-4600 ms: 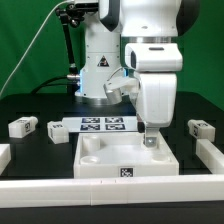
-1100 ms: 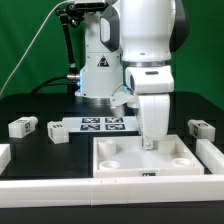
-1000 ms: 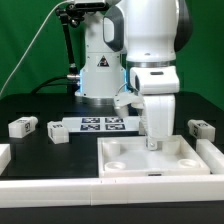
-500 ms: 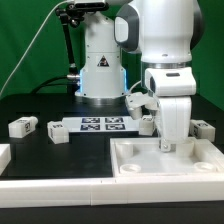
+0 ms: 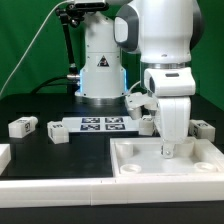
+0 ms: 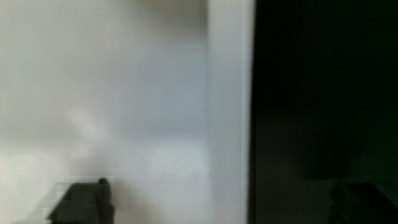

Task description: Assemble one leg

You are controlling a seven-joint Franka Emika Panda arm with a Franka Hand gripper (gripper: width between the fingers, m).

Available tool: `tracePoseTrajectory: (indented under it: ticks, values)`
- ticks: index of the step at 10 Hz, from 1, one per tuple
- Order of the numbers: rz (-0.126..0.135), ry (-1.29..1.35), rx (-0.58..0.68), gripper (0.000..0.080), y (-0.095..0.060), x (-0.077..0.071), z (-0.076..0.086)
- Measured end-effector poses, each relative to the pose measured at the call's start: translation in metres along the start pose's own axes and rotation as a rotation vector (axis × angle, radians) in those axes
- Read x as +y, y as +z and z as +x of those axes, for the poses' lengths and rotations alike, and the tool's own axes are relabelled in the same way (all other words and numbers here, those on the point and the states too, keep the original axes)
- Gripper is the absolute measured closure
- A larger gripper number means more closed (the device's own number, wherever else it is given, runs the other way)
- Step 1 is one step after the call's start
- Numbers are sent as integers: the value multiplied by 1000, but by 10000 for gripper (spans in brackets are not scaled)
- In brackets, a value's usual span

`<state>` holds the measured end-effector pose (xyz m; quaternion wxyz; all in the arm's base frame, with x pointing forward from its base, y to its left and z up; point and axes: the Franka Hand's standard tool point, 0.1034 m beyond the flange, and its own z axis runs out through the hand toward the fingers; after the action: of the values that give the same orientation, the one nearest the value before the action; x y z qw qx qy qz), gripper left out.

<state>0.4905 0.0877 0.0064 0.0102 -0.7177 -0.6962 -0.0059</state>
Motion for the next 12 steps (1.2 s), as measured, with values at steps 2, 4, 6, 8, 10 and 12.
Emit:
tracePoseTrajectory:
  ticks: [2, 4, 6, 8, 10, 12]
  values:
    - [0, 1, 0, 160, 0, 0, 0]
    - [0, 1, 0, 152, 0, 0, -1]
    - [-12, 30, -2, 151, -9, 1, 3]
    - [-45, 66, -5, 151, -34, -1, 8]
    - [-69, 120, -3, 151, -49, -2, 15]
    - [-61, 153, -3, 151, -45, -4, 13]
